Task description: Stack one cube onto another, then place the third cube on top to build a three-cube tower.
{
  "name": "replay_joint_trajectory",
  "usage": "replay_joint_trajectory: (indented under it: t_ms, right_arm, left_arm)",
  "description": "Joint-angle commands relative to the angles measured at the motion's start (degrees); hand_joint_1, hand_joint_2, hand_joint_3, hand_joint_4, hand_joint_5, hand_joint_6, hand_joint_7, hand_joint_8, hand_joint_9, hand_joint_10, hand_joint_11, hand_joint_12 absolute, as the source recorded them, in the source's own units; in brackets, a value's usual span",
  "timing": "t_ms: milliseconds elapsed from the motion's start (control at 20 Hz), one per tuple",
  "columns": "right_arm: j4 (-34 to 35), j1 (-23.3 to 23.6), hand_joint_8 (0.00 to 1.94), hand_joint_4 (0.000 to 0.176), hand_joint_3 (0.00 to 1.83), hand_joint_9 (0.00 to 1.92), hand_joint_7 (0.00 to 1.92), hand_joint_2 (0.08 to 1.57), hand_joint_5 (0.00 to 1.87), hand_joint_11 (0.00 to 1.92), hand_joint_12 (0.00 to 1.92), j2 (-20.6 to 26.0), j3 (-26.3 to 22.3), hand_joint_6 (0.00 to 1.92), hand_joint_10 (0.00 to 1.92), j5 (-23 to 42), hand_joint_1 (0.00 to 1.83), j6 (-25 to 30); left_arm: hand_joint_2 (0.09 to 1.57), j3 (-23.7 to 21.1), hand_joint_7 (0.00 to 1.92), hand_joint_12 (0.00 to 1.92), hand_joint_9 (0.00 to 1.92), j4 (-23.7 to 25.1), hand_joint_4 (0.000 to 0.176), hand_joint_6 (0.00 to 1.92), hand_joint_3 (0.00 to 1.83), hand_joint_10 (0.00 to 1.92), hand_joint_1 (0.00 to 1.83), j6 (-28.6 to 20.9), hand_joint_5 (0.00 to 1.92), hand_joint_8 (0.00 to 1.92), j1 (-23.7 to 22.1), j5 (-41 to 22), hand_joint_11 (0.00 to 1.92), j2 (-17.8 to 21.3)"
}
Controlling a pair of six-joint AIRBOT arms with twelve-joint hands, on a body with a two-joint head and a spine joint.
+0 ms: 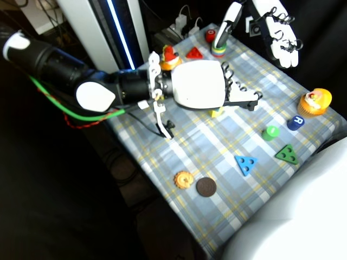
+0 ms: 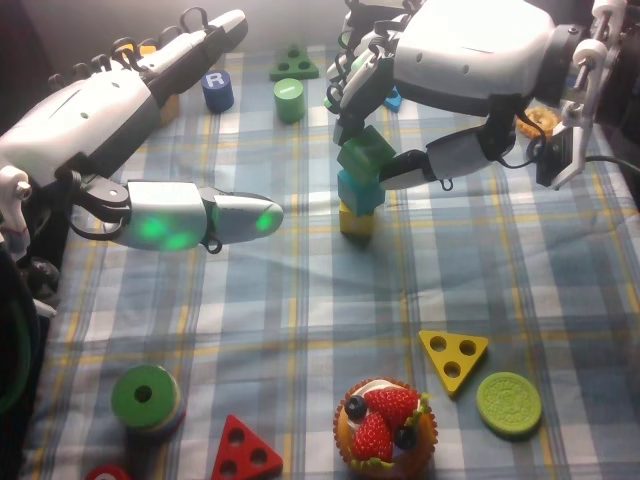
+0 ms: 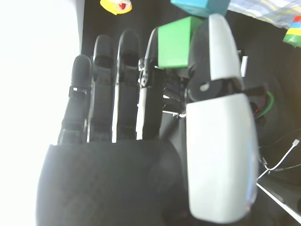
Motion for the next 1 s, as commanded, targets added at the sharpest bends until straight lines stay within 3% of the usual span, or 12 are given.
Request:
replay_joint_trajectory:
  t_ms: [0, 100, 350, 450, 500, 550, 600, 950]
  right_arm:
    - [1.9, 0.4, 0.00, 0.000, 0.00, 0.64, 0.86, 1.04, 1.16, 0.02, 1.10, -0.2, 0.2, 0.67, 0.00, 5.5, 1.19, 0.3]
    - [1.7, 0.4, 0.00, 0.000, 0.00, 0.63, 0.82, 1.04, 1.14, 0.03, 1.08, -0.2, 0.2, 0.70, 0.00, 5.4, 1.19, 0.5]
    - [1.3, 0.4, 0.00, 0.000, 0.00, 0.59, 0.74, 1.07, 1.07, 0.01, 1.11, -0.1, 0.2, 0.82, 0.00, 5.4, 1.17, 1.0]
    - [1.3, 0.4, 0.00, 0.000, 0.00, 0.60, 0.75, 1.07, 1.05, 0.03, 1.09, -0.1, 0.2, 0.85, 0.00, 5.4, 1.16, 1.1]
    - [1.2, 0.4, 0.00, 0.000, 0.00, 0.57, 0.72, 0.99, 0.91, 0.02, 1.05, -0.1, 0.2, 0.38, 0.01, 5.4, 1.16, 1.1]
    - [1.2, 0.4, 0.01, 0.000, 0.00, 0.55, 0.70, 0.96, 0.91, 0.01, 1.03, -0.1, 0.2, 0.15, 0.00, 5.4, 1.15, 1.2]
    - [1.2, 0.4, 0.00, 0.000, 0.00, 0.54, 0.68, 0.96, 0.92, 0.01, 1.02, -0.1, 0.2, 0.05, 0.00, 5.4, 1.15, 1.2]
    - [1.0, 0.4, 0.01, 0.000, 0.00, 0.54, 0.66, 0.94, 0.85, 0.03, 0.99, 0.2, -0.3, 0.00, 0.01, 5.4, 1.16, 1.4]
  left_arm:
    - [0.82, 0.2, 0.12, 0.27, 0.15, 1.4, 0.151, 0.00, 0.00, 0.00, 0.66, -0.2, 0.01, 0.00, -1.0, -6.1, 0.00, -0.4]
    - [0.82, 0.1, 0.13, 0.23, 0.15, 1.4, 0.172, 0.00, 0.00, 0.00, 0.67, -0.2, 0.00, 0.00, -1.0, -6.0, 0.00, -0.4]
    - [0.83, 0.1, 0.13, 0.25, 0.15, 1.4, 0.169, 0.00, 0.00, 0.00, 0.68, -0.2, 0.02, 0.00, -1.0, -6.0, 0.00, -0.4]
    - [0.81, 0.1, 0.13, 0.23, 0.15, 1.4, 0.176, 0.00, 0.00, 0.00, 0.71, -0.2, 0.02, 0.00, -1.1, -6.0, 0.00, -0.4]
    - [0.81, 0.1, 0.14, 0.22, 0.15, 1.4, 0.174, 0.00, 0.00, 0.00, 0.69, -0.2, 0.02, 0.00, -1.1, -6.0, 0.00, -0.4]
    - [0.81, 0.1, 0.13, 0.19, 0.15, 1.4, 0.176, 0.00, 0.00, 0.00, 0.70, -0.2, 0.02, 0.00, -1.1, -6.0, 0.00, -0.4]
    - [0.81, 0.1, 0.13, 0.19, 0.15, 1.4, 0.176, 0.00, 0.00, 0.00, 0.71, -0.2, 0.02, 0.00, -1.1, -6.0, 0.01, -0.4]
    - [0.81, 0.1, 0.15, 0.23, 0.17, 1.4, 0.176, 0.00, 0.00, 0.00, 0.69, -0.2, 0.02, 0.00, -1.1, -6.0, 0.00, -0.5]
